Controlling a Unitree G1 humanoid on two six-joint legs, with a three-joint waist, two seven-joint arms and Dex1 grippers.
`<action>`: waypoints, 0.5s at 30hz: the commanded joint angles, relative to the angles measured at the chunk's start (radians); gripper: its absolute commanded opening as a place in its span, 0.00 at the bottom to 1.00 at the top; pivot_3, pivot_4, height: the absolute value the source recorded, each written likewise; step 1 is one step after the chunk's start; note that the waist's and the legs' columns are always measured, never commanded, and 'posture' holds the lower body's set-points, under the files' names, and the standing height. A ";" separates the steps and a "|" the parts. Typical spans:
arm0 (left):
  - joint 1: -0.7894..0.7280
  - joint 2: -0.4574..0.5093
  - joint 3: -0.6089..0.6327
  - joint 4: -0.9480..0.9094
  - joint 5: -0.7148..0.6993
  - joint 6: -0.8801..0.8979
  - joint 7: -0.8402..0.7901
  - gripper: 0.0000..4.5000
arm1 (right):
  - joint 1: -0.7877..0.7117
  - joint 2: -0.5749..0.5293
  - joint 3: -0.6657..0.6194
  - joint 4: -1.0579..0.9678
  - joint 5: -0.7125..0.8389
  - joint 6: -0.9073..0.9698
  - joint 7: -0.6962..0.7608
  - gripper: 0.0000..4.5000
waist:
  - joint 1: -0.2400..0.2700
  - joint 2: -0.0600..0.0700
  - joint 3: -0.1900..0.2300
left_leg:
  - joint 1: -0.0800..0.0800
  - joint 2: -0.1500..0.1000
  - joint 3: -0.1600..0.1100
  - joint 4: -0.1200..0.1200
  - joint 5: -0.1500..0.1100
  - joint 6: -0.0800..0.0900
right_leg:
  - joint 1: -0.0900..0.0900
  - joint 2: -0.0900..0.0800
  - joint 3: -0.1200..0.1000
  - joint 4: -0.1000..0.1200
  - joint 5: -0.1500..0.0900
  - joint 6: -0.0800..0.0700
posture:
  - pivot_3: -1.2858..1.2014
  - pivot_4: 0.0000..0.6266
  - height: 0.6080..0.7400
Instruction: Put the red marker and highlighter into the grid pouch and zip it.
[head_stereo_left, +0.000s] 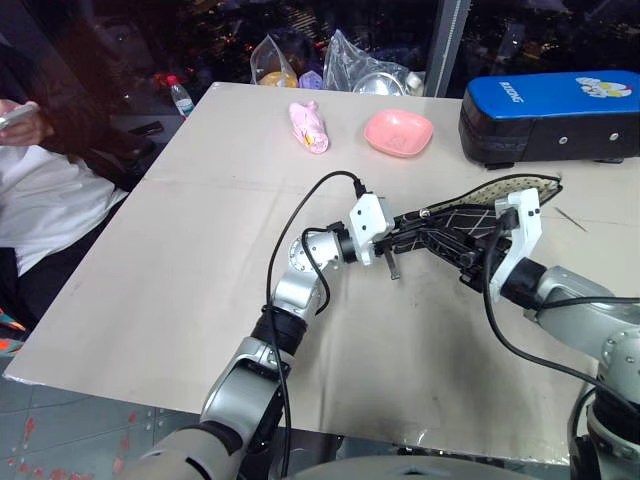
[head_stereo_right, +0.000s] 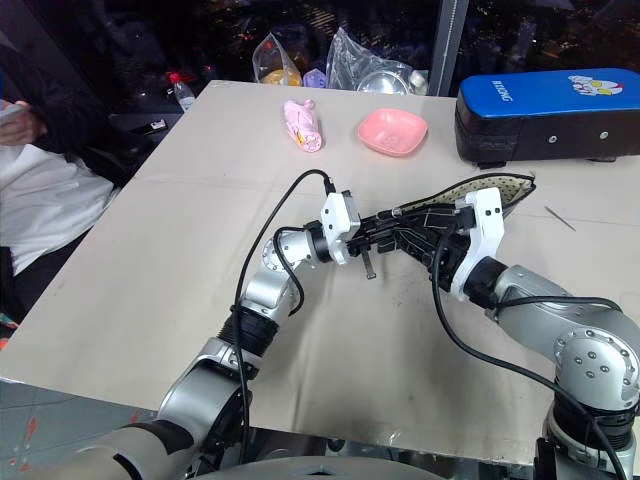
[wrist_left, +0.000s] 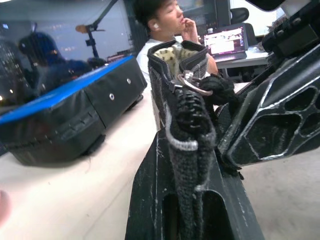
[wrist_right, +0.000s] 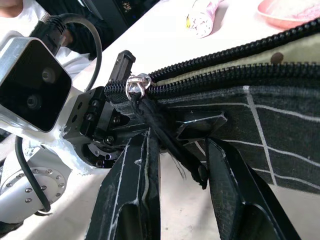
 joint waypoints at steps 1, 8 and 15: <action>0.015 0.024 0.015 -0.023 -0.029 0.110 -0.021 0.00 | -0.042 0.010 0.015 -0.049 0.131 -0.066 -0.051 0.19 | 0.000 0.000 0.000 | 0.000 0.000 0.000 0.000 0.000 0.000 | 0.000 0.000 0.000 0.000 0.000 0.000 | 0.52 0.24 1.00; 0.023 0.039 0.018 -0.060 -0.039 0.197 -0.049 0.00 | -0.061 0.011 0.041 -0.019 0.279 -0.182 -0.159 0.19 | 0.002 0.000 0.000 | 0.000 0.000 0.000 0.000 0.000 0.000 | 0.000 0.000 0.000 0.000 0.000 0.000 | 0.52 0.24 1.00; 0.026 0.044 0.018 -0.063 -0.017 0.196 -0.054 0.00 | -0.047 -0.063 0.083 -0.012 0.289 -0.227 -0.176 0.19 | 0.002 0.000 0.000 | 0.000 0.000 0.000 0.000 0.000 0.000 | 0.000 0.000 0.000 -0.001 0.000 0.000 | 0.52 0.24 1.00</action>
